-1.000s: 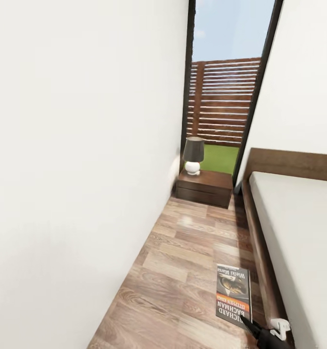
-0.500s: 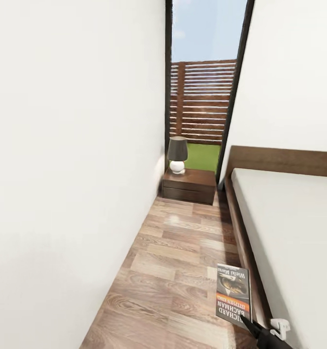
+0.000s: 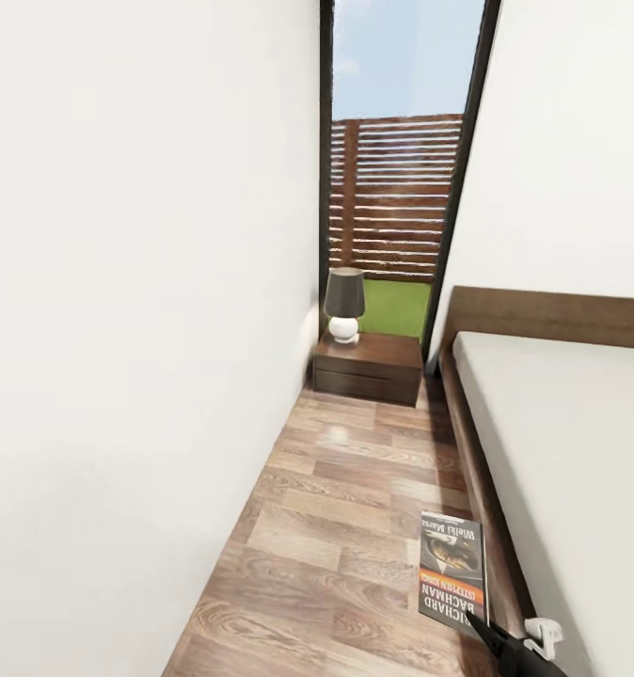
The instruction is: In the bedroom, move the book from the bed onto either nightstand, and place the two sandals side by side next to the bed.
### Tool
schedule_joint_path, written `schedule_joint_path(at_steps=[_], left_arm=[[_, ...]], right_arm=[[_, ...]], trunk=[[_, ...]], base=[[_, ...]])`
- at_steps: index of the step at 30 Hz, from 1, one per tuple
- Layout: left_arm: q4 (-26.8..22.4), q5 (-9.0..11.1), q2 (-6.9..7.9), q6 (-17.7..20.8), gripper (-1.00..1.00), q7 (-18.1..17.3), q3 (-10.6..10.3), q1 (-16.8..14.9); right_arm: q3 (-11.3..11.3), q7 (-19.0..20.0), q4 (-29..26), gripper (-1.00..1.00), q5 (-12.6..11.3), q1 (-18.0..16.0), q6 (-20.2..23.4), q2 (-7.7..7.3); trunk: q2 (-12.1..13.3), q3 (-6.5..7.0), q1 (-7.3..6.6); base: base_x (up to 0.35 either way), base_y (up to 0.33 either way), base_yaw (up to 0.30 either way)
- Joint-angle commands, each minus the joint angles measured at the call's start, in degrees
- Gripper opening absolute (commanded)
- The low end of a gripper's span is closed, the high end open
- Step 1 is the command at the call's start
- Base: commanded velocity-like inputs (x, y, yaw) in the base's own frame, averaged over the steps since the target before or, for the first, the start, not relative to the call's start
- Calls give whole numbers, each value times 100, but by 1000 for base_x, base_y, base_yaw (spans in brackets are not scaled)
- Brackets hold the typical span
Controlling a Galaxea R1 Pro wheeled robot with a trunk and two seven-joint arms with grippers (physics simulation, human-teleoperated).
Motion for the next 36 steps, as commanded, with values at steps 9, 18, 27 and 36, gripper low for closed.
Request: schedule_joint_path(at_steps=[9,18,27,36], left_arm=[[3,-52,2,-56,100,16,-30,-3],[3,-52,2,-55,100,16,-30,-3],[3,-52,2,-55,100,16,-30,-3],[3,-52,2,-57,100,16,-30,-3]], right_arm=[[-54,22,24,-100,23,-12,-31,-3],[-56,10,24,-100,23,-10,-31,-3],[-57,13,24,-100,23,-11,-31,-3],[-54,28,24,-100,23,-9,-31,-3]], trunk=[[-3,-6,3],[-3,-6,3],[-3,-6,3],[-3,-6,3]], base=[[330,0,0],[330,0,0],[330,0,0],[322,0,-87]])
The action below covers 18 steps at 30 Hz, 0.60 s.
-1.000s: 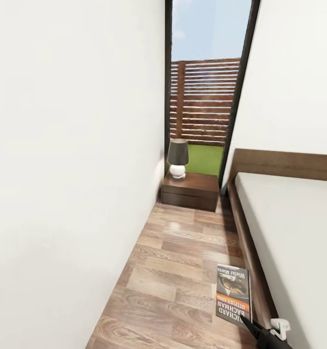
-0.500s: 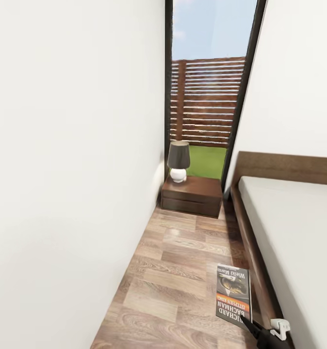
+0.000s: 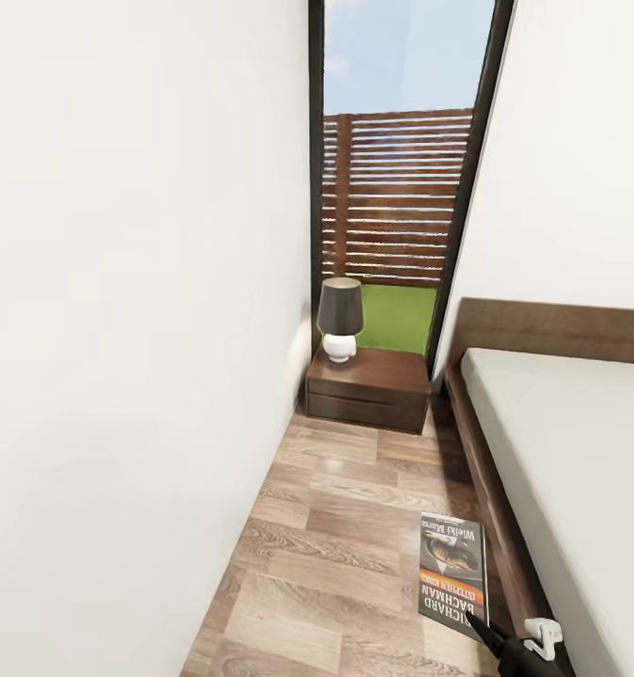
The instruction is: In the bedroom, move the book from the bed onto either nightstand, and place the two sandals side by side next to the bed.
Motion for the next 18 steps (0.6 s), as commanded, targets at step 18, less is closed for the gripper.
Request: schedule_joint_path(at_steps=[18], left_arm=[[1,-53,2,-61,100,13,-30,-3]], right_arm=[[-64,24,24,-100,24,-13,-34,-2]], trunk=[[-3,-6,3]], base=[[27,0,-276]])
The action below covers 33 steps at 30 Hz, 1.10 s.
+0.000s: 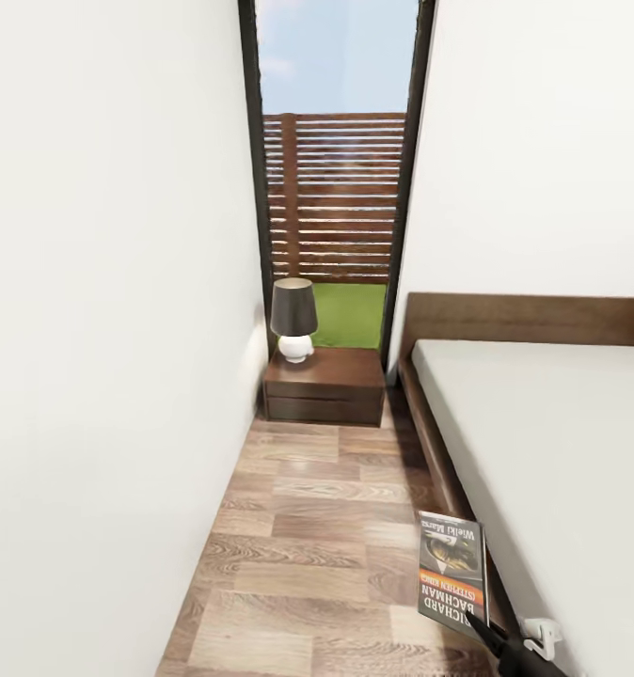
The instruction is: In the bedroom, move the book from the bed onto either nightstand, and place the two sandals side by side next to the bed.
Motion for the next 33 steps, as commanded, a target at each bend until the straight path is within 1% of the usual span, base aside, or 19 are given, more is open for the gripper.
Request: schedule_joint_path(at_steps=[1,7,12,29,33], left_arm=[[0,-50,2,-56,100,16,-30,-2],[0,-50,2,-57,100,17,-30,-2],[0,-53,2,-56,100,18,-30,-1],[0,-51,2,-56,100,16,-30,-3],[0,-56,2,-53,100,11,-30,-2]], right_arm=[[-65,21,25,-100,24,-12,-33,-2],[-67,21,25,-100,24,-12,-33,-2],[-67,17,25,-100,24,-14,-33,-2],[-68,2,25,-100,24,-11,-33,-2],[-66,-4,25,-100,24,-12,-33,-2]], trunk=[[-4,-6,0],[-4,-6,0],[-4,-6,0],[-4,-6,0],[-4,-6,0]], base=[[0,0,-281],[0,0,-277],[68,0,-89],[315,0,-4],[254,0,-149]])
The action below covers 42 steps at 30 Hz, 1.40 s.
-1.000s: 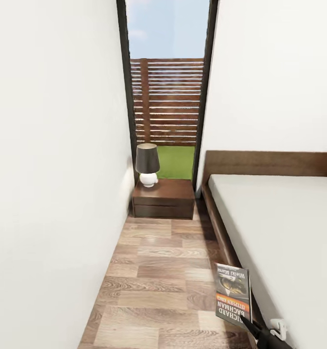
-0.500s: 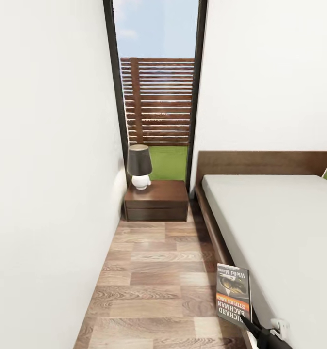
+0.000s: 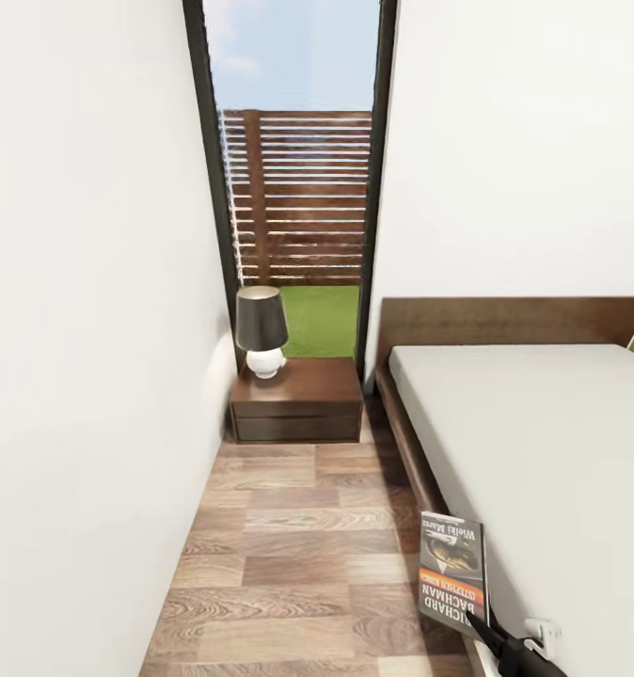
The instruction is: In the bedroom, move the book from the bed onto either nightstand, and place the two sandals side by side next to the bed.
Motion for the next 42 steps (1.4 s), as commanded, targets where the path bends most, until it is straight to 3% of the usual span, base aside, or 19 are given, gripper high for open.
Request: schedule_joint_path(at_steps=[1,10,42], left_arm=[[1,-51,2,-57,100,15,-30,-3],[1,-52,2,-59,100,14,-30,-3],[1,-52,2,-59,100,14,-30,-2]], right_arm=[[-56,23,25,-100,24,-12,-30,-3],[-57,29,25,-100,24,-14,-30,-3],[-57,20,25,-100,24,-15,-30,-3]], trunk=[[-3,-6,2],[-3,-6,2],[-3,-6,2]], base=[[99,0,-198],[84,0,-45],[313,0,0]])
